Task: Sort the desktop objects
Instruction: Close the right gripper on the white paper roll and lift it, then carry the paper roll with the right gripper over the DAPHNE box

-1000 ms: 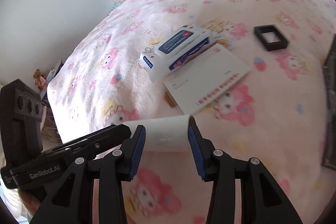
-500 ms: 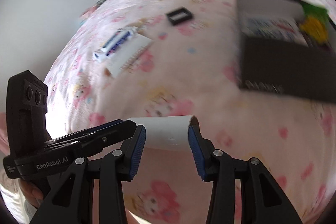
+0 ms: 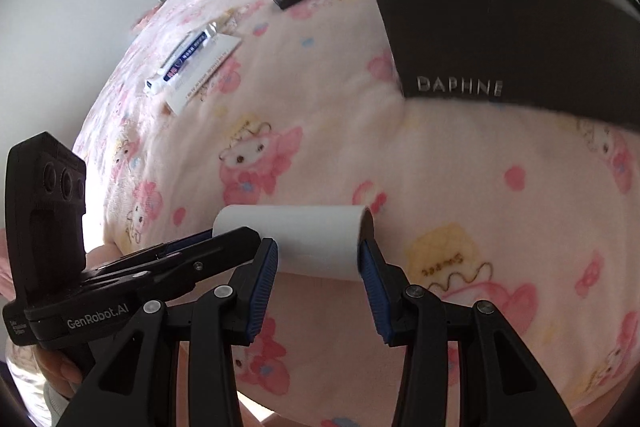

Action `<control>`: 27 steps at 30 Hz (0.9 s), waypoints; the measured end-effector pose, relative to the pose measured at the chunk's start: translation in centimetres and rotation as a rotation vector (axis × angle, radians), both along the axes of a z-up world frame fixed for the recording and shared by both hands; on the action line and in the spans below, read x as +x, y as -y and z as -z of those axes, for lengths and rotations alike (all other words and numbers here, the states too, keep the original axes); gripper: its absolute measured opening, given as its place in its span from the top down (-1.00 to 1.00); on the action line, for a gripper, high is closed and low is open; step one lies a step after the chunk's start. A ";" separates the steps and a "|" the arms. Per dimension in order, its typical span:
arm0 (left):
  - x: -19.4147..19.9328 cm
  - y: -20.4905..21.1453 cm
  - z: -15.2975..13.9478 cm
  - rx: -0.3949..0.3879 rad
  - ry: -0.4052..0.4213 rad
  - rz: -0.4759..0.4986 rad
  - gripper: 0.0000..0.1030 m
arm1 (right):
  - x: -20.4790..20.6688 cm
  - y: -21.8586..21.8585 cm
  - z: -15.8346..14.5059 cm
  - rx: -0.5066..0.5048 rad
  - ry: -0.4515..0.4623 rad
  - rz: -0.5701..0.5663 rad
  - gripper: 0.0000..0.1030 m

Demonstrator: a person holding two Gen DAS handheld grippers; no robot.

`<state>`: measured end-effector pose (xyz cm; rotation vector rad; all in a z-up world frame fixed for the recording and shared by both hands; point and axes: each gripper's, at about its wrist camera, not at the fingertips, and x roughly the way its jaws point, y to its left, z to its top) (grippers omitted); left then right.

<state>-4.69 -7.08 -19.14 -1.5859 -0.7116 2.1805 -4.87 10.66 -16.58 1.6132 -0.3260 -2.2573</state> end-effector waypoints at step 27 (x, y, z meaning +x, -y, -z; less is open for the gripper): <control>-1.9 -10.3 -13.0 -0.081 -0.277 0.184 0.13 | 0.2 -9.3 -10.7 -0.055 -0.226 0.123 0.33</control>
